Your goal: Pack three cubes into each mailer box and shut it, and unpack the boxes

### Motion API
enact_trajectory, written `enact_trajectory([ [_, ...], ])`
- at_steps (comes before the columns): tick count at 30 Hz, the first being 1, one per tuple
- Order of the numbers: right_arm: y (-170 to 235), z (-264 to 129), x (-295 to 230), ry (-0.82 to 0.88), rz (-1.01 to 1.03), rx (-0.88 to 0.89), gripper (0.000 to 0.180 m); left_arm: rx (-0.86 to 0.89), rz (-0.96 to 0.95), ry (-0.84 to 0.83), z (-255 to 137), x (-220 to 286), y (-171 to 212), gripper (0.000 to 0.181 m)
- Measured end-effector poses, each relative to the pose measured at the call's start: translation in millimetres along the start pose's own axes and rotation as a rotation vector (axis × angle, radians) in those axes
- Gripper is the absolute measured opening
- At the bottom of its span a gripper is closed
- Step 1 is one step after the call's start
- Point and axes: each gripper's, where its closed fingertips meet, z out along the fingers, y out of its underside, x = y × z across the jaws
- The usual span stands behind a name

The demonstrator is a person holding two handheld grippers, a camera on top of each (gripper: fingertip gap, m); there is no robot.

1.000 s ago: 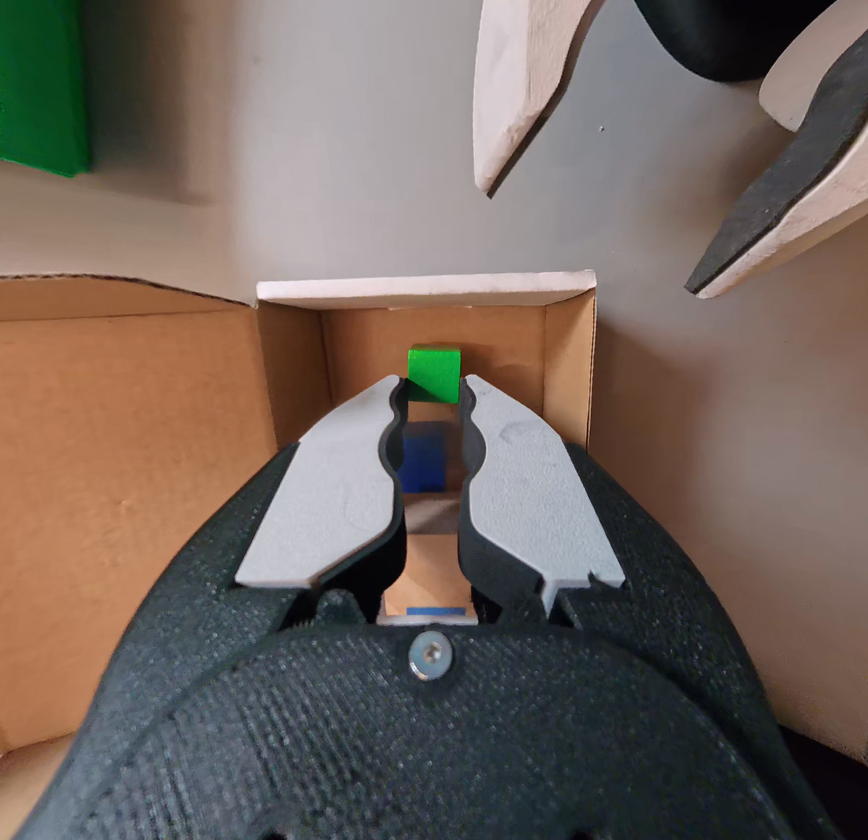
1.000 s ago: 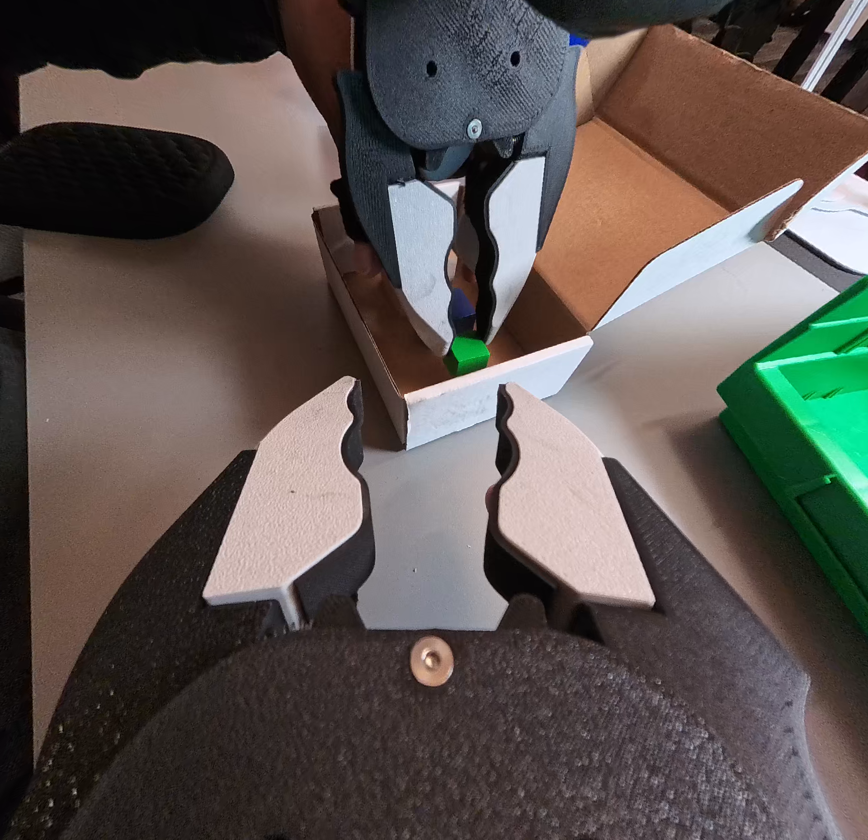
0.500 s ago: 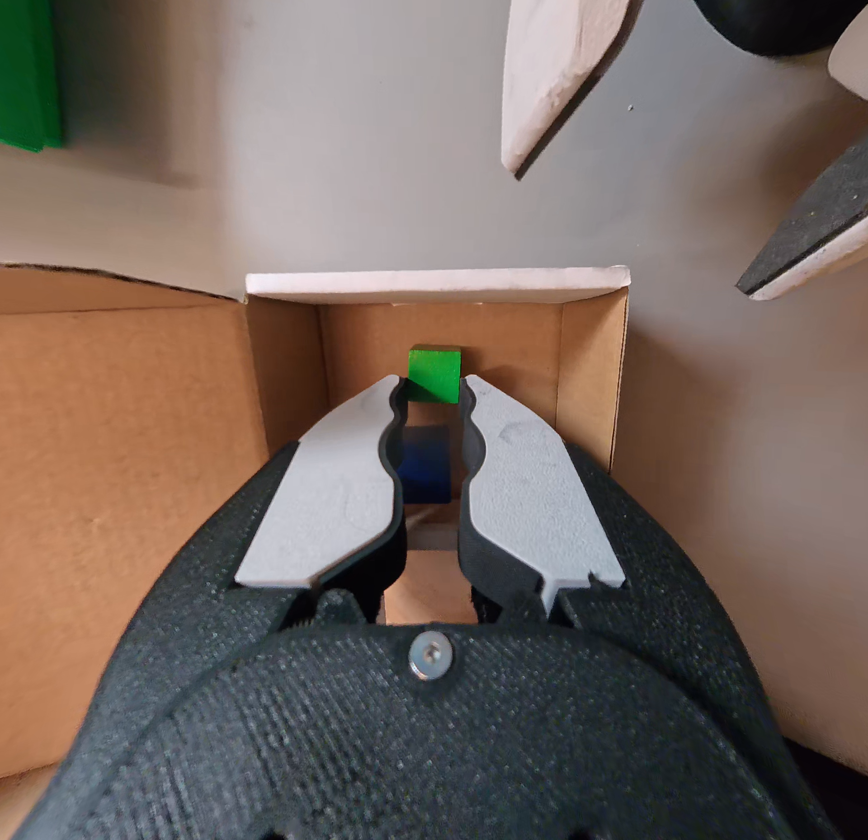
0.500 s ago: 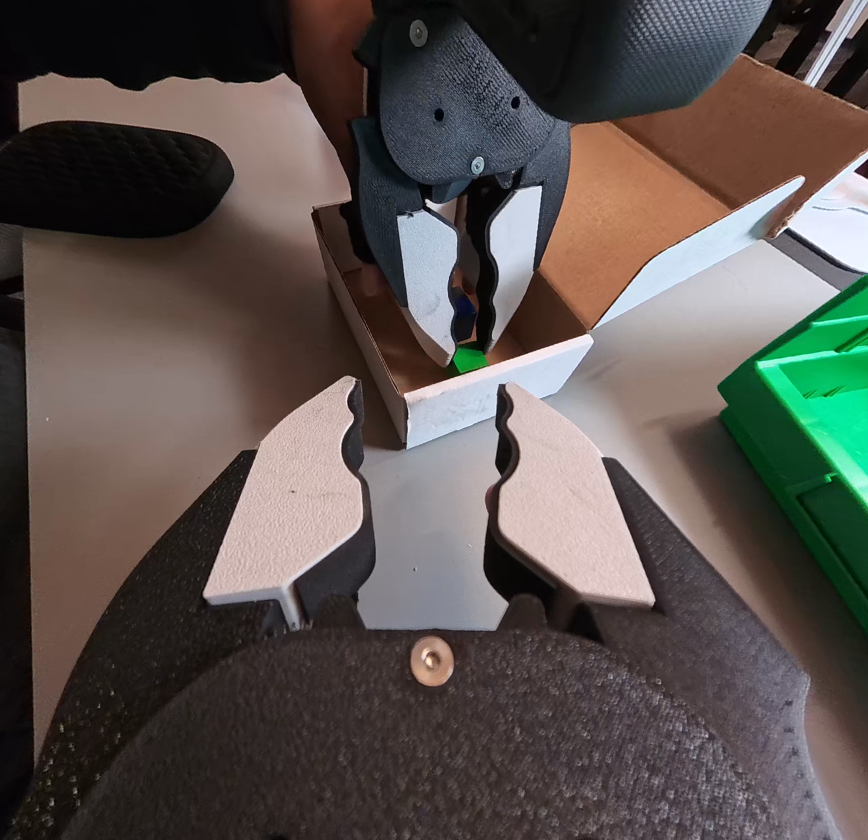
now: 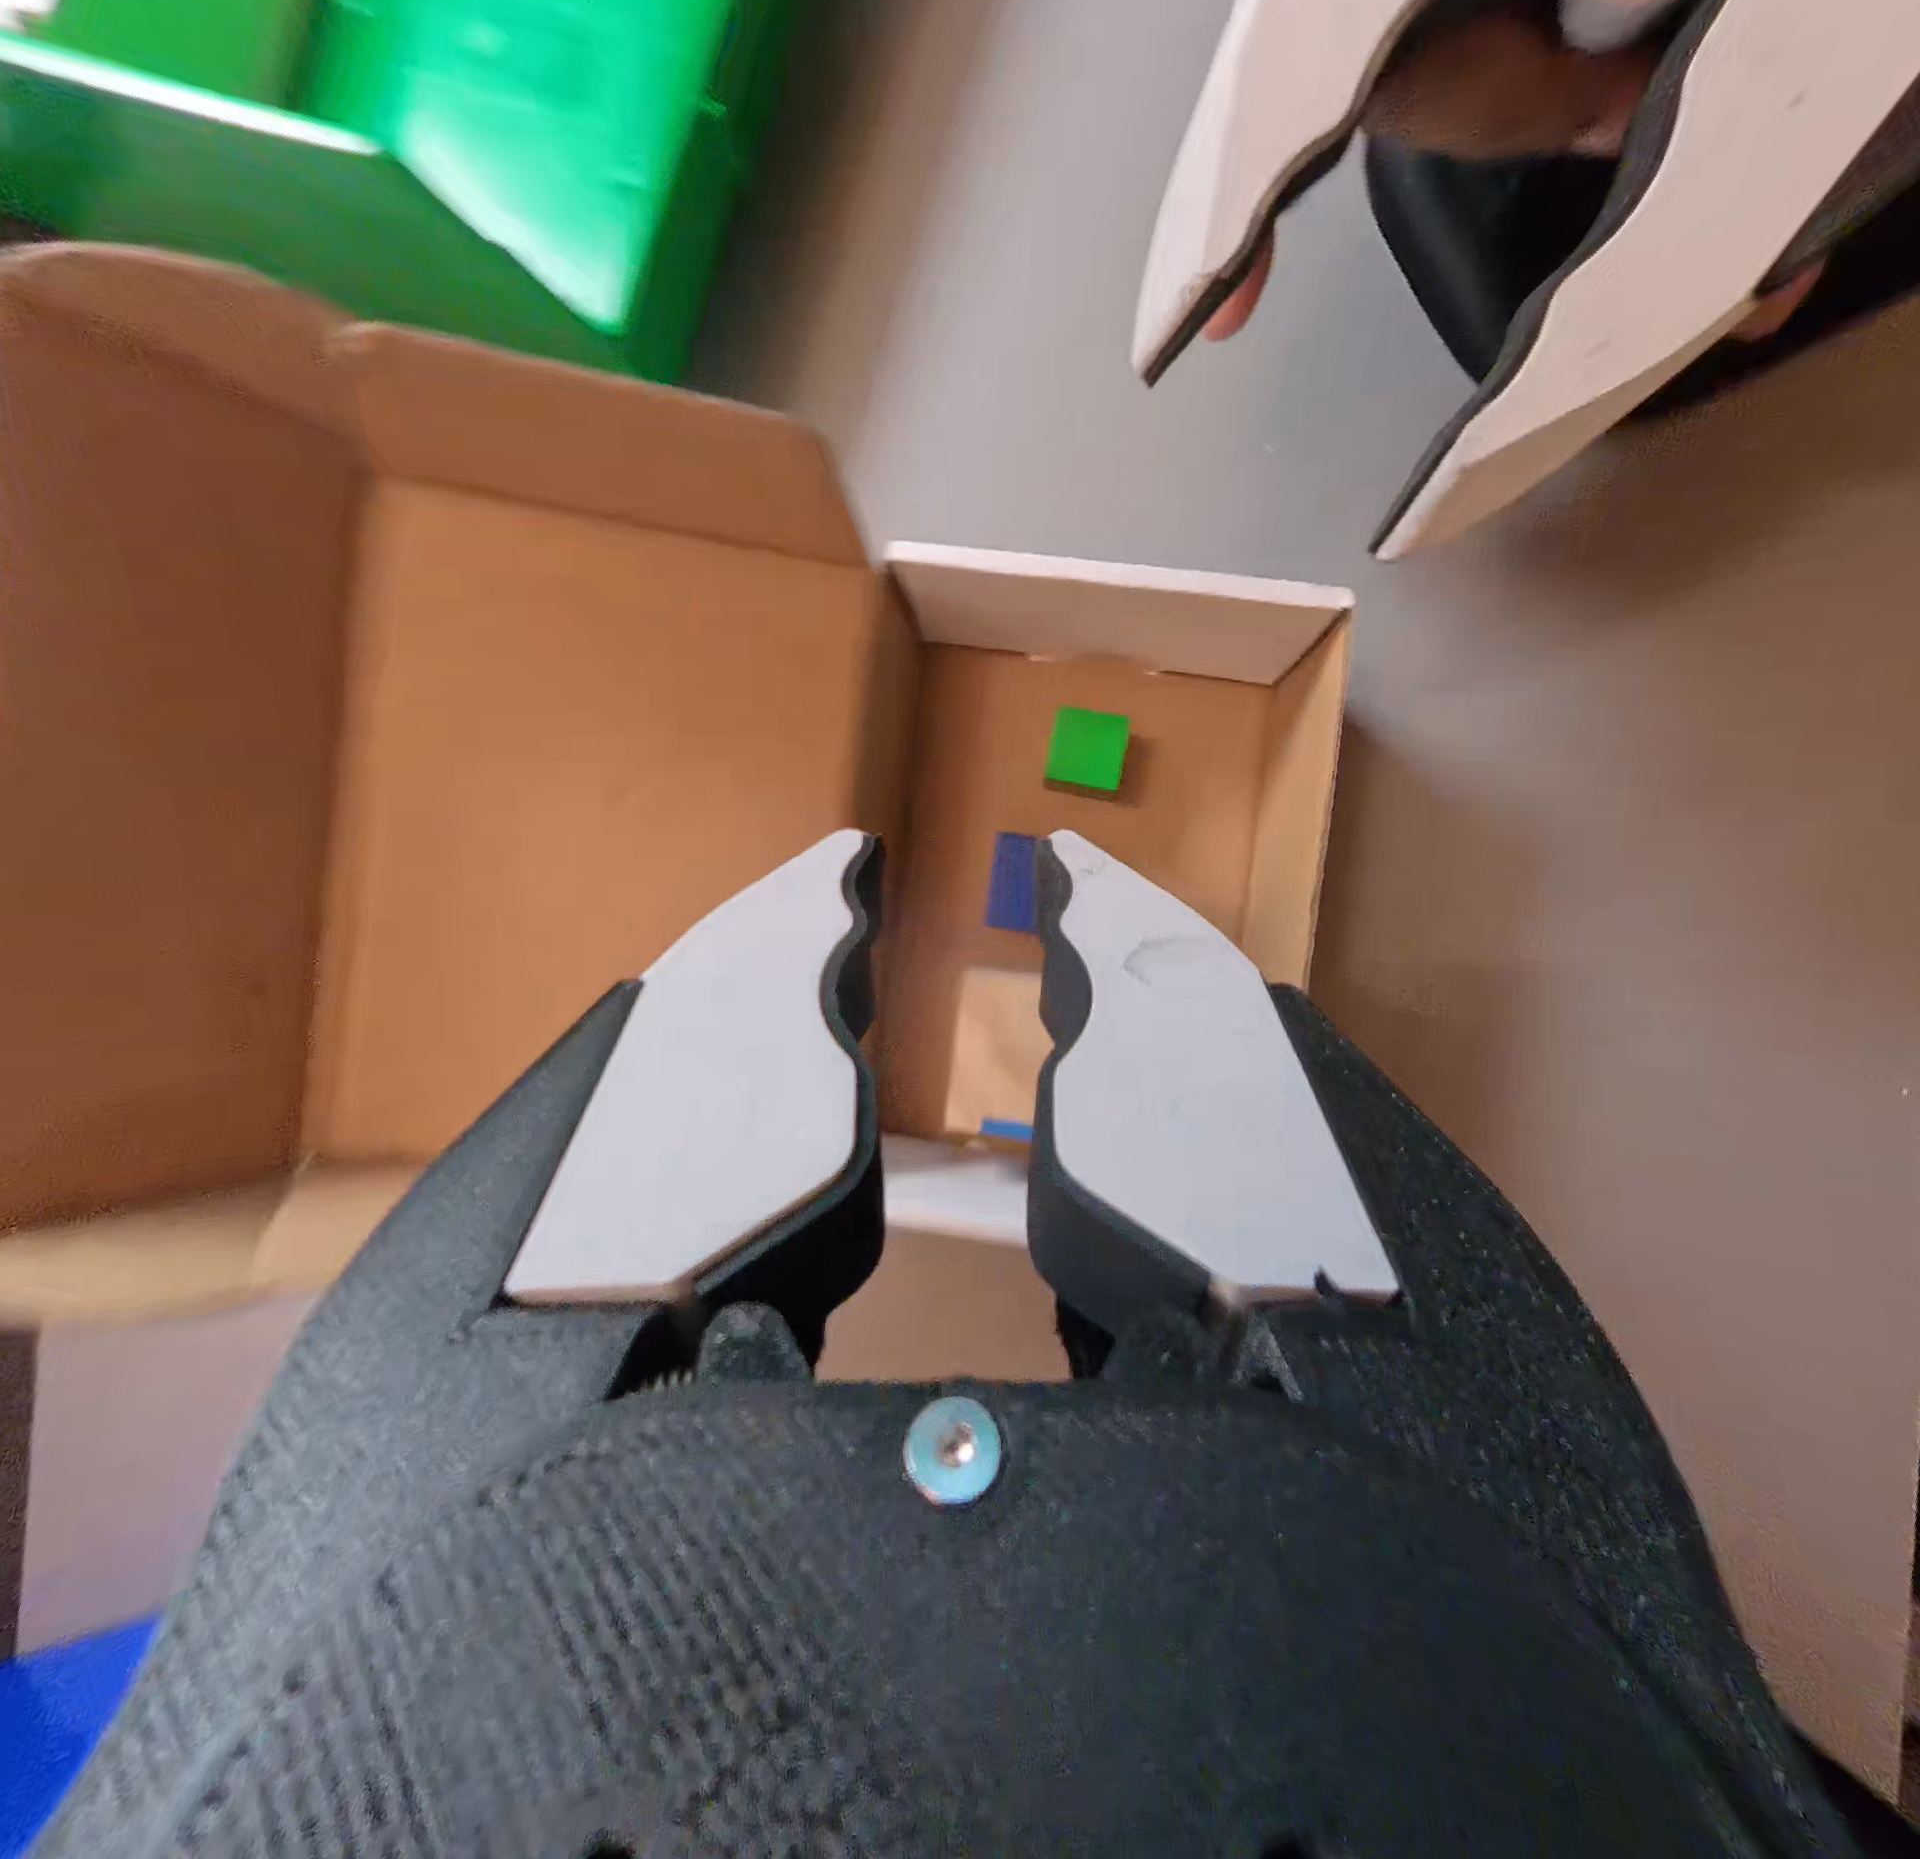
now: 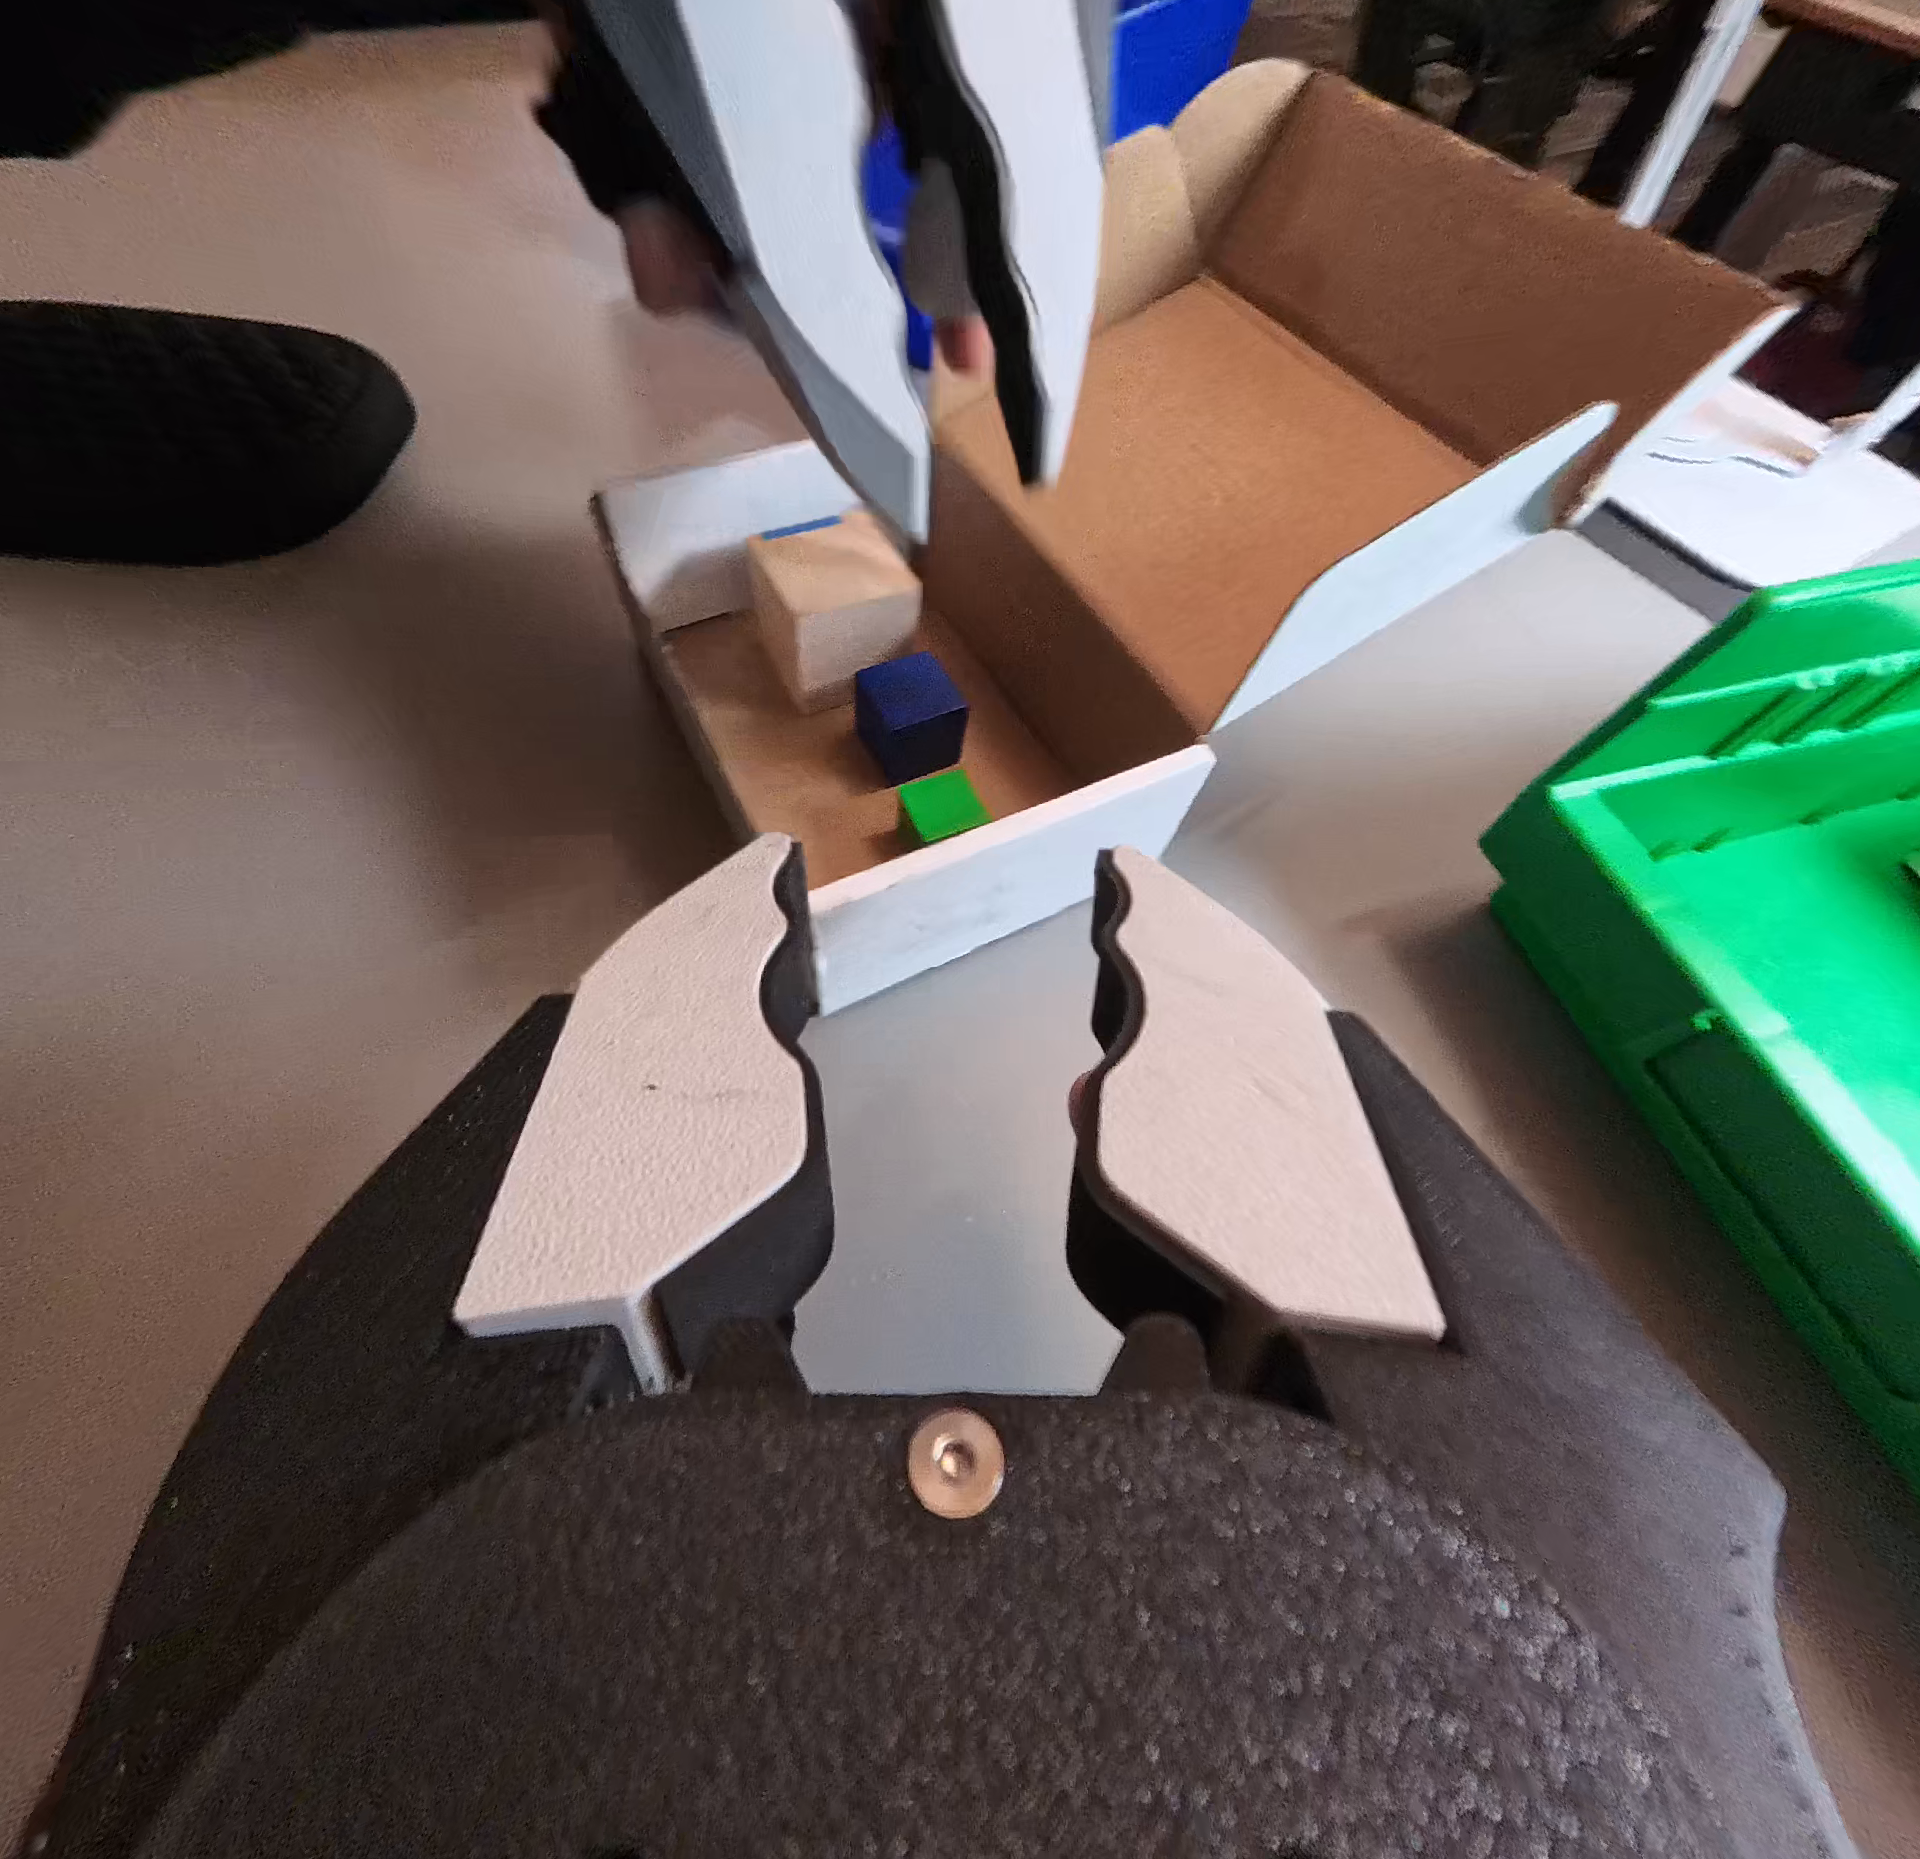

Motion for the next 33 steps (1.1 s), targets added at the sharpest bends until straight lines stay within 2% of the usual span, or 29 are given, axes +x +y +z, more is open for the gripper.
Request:
enact_trajectory([
  [1,-2.2,-0.2,7.4,0.030,0.006,0.002,0.052,0.045,-0.033,-0.034,-13.1,-8.6,0.5,0.027],
  [6,-22.9,-1.3,49.0,0.147,0.079,0.027,0.046,0.273,-0.252,-0.242,-70.2,-59.0,23.6,0.031],
  [9,-34.6,8.3,68.9,0.165,0.130,0.006,0.043,0.396,-0.427,-0.303,-86.9,-81.0,46.5,0.031],
  [13,-45.6,31.6,87.1,0.166,0.195,-0.042,0.040,0.497,-0.617,-0.264,-80.0,-89.5,68.4,0.031],
  [17,-40.3,52.6,97.4,0.167,0.281,-0.119,0.039,0.554,-0.707,-0.164,-62.1,-85.0,67.7,0.032],
  [22,-41.3,57.7,89.1,0.171,0.236,-0.107,0.018,0.541,-0.679,-0.113,-43.4,-70.4,60.0,0.024],
  [27,-46.5,49.0,76.0,0.216,0.051,-0.046,0.018,0.572,-0.584,-0.148,-49.2,-54.3,53.1,0.017],
  [33,-45.6,32.4,39.8,0.143,-0.093,0.024,0.016,0.590,-0.421,-0.153,-53.8,-9.9,57.8,0.013],
])
